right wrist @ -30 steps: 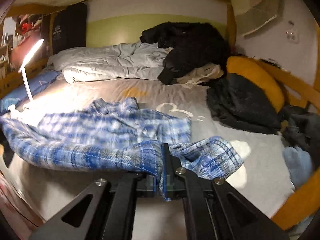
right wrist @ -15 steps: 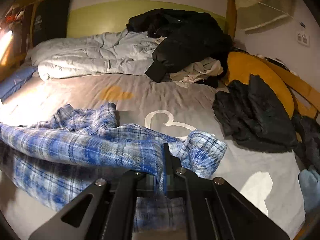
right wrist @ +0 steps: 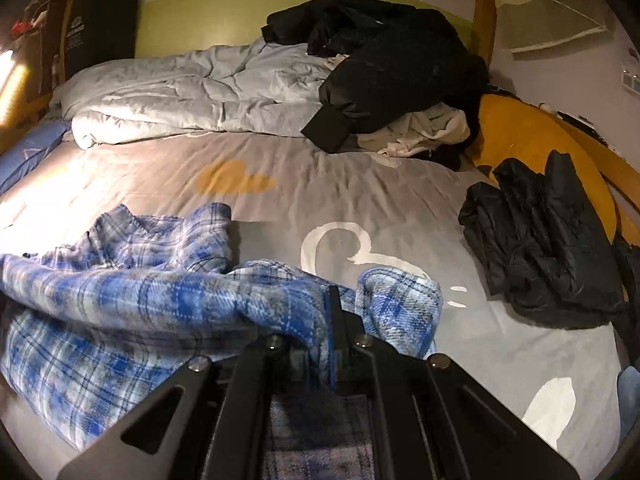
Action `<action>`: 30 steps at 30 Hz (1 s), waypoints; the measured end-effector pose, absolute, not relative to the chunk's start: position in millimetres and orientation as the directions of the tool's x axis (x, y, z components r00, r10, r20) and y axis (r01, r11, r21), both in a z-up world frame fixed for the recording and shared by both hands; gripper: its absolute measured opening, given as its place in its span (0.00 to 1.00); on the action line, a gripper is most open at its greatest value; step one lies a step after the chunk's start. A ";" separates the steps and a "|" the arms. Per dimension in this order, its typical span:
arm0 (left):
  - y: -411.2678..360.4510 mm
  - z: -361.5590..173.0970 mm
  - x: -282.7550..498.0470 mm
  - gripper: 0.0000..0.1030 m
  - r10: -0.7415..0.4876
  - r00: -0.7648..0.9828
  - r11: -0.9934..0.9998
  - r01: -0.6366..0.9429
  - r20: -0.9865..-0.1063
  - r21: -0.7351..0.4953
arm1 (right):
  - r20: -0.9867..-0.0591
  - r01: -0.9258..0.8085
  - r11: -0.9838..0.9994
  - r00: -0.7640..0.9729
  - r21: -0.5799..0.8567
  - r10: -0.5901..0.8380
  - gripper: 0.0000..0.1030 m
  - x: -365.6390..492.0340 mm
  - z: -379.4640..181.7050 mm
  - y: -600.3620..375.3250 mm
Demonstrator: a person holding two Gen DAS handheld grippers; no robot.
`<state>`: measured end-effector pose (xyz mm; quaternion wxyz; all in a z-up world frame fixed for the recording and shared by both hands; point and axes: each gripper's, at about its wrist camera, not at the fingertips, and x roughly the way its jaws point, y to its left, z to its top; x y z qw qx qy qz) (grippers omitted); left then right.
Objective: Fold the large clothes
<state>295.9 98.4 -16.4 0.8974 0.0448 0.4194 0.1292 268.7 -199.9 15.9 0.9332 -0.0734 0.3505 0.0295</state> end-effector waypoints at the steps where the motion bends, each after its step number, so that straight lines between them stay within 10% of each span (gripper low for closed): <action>1: 94.9 -11.2 291.4 0.89 0.265 0.645 0.964 -0.192 -0.717 0.183 | -0.659 -0.110 0.987 0.752 -0.118 0.005 0.15 269.3 16.4 -199.7; 2: 91.7 -4.5 285.3 0.92 0.255 0.684 0.967 -0.185 -0.683 0.176 | -0.656 -0.113 0.986 0.755 -0.119 0.008 0.25 268.7 17.4 -200.4; 4: 85.5 7.7 271.5 0.99 0.219 0.747 0.976 -0.156 -0.628 0.154 | -0.620 -0.119 0.987 0.784 -0.105 0.028 0.76 262.5 23.5 -204.0; 7: 80.7 24.1 256.0 0.99 0.175 0.799 0.984 -0.127 -0.576 0.123 | -0.554 -0.136 0.988 0.829 -0.066 0.077 0.99 248.8 39.6 -210.4; 30: 101.0 68.0 203.7 0.99 0.104 0.862 0.987 -0.150 -0.497 -0.053 | -0.486 -0.028 0.998 0.872 0.061 0.054 1.00 188.3 87.2 -271.9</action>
